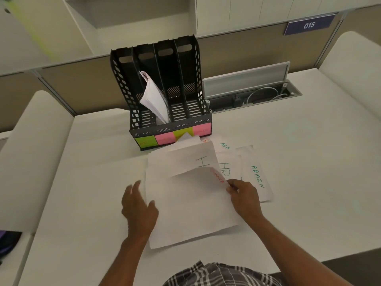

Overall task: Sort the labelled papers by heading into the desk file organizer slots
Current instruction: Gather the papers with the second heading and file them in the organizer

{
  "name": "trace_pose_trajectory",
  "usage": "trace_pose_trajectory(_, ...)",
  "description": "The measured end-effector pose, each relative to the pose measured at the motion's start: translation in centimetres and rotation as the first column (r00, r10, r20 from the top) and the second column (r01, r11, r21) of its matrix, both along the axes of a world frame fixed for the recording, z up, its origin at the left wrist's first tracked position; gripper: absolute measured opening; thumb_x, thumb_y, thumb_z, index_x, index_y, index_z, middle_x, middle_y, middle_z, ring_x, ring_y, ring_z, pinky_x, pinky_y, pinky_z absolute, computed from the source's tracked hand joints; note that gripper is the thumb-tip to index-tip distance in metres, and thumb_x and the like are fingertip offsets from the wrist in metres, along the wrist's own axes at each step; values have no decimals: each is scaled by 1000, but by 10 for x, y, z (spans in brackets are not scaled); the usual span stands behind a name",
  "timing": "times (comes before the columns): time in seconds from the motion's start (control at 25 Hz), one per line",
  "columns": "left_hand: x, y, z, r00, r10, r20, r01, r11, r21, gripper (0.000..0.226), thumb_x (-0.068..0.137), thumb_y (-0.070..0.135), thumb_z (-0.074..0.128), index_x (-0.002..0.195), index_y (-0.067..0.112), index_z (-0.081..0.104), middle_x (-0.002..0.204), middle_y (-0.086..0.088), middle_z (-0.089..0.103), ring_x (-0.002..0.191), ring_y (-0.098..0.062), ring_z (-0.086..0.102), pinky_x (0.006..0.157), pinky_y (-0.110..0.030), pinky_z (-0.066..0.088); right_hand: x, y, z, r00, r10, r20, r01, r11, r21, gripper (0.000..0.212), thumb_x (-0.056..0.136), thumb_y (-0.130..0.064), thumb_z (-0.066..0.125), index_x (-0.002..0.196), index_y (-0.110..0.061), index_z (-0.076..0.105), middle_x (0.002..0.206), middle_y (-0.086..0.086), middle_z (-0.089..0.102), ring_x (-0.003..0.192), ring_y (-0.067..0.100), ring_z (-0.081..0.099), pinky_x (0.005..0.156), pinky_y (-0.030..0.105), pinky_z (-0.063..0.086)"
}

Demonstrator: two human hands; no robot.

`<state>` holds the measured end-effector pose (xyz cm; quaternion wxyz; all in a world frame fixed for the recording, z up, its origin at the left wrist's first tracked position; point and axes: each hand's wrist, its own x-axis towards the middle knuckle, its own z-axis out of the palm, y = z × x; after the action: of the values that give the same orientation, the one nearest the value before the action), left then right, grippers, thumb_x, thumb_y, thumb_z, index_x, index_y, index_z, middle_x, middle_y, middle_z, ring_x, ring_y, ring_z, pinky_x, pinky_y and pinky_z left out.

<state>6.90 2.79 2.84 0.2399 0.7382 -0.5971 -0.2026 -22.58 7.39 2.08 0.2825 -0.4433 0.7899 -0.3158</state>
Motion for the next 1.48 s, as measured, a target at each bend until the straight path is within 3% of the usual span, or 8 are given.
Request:
trace_pose_trajectory(0.16, -39, -35, 21, 856, -504, 117, 488, 862, 139, 83, 84, 30, 76, 153, 26, 30, 155, -3, 40, 144, -27, 32, 116, -50, 21, -3, -5, 0, 992, 23, -127, -40, 990, -132, 18, 91, -13, 69, 105, -18, 78, 104, 2, 75, 98, 23, 64, 80, 25, 40)
trace_pose_trajectory(0.4, -59, -59, 8, 790, -613, 30, 590, 772, 238, 26, 94, 25, 65, 120, 26, 66, 110, 1, 72, 107, -21, 63, 101, -40, 42, -6, -12, 2, 999, 42, -25, -47, 959, -280, 15, 84, -8, 75, 87, -22, 79, 90, -9, 76, 83, 3, 66, 75, 5, 43)
trace_pose_trajectory(0.56, -37, -54, -8, 863, -494, -107, 506, 841, 194, 12, 93, 8, 64, 89, 12, 74, 89, -3, 72, 84, -21, 66, 76, -29, 51, -20, -59, 17, 997, 27, 74, -8, 968, -251, 15, 95, -23, 65, 100, -23, 78, 98, -10, 78, 85, -8, 66, 73, -1, 41)
trace_pose_trajectory(0.76, -27, -46, -18, 887, -442, -133, 459, 874, 157, 12, 89, 4, 69, 93, 11, 77, 86, 7, 69, 80, -9, 64, 71, -2, 41, -32, -166, 25, 990, 120, -69, -108, 982, 155, 40, 99, -15, 53, 137, -7, 57, 141, 10, 59, 129, 26, 54, 107, 31, 39)
trace_pose_trajectory(1.0, -17, -55, -14, 915, -283, -287, 354, 903, 242, 9, 92, 20, 68, 97, 24, 74, 92, 6, 75, 84, -16, 70, 77, -32, 56, -21, -212, 13, 977, 212, 10, -208, 947, 243, 27, 95, -8, 59, 120, -1, 67, 126, 14, 64, 114, 33, 62, 89, 35, 53)
trace_pose_trajectory(1.12, -10, -55, -13, 899, -248, -362, 353, 899, 260, 17, 92, 16, 67, 96, 31, 74, 92, 2, 77, 88, -15, 71, 80, -35, 56, -20, -208, 15, 967, 253, -41, -245, 959, 140, 18, 96, -16, 61, 79, -11, 66, 80, 7, 65, 83, 27, 61, 58, 23, 37)
trace_pose_trajectory(1.28, -3, -51, -10, 868, -287, -405, 388, 902, 191, 42, 92, 6, 63, 88, 46, 75, 94, 11, 77, 84, 1, 68, 74, -18, 51, -25, -181, 42, 932, 260, -253, -310, 933, -184, 23, 98, -17, 60, 113, -10, 75, 108, 9, 77, 94, 25, 70, 79, 19, 43)
trace_pose_trajectory(1.48, 0, -46, -8, 865, -213, -455, 337, 917, 211, 25, 90, 4, 64, 80, 25, 71, 85, -7, 74, 75, -12, 61, 67, -25, 46, -30, -146, 97, 900, 245, -360, -414, 738, -532, 23, 94, -4, 63, 112, -8, 76, 103, 8, 78, 88, 13, 69, 78, 16, 53)
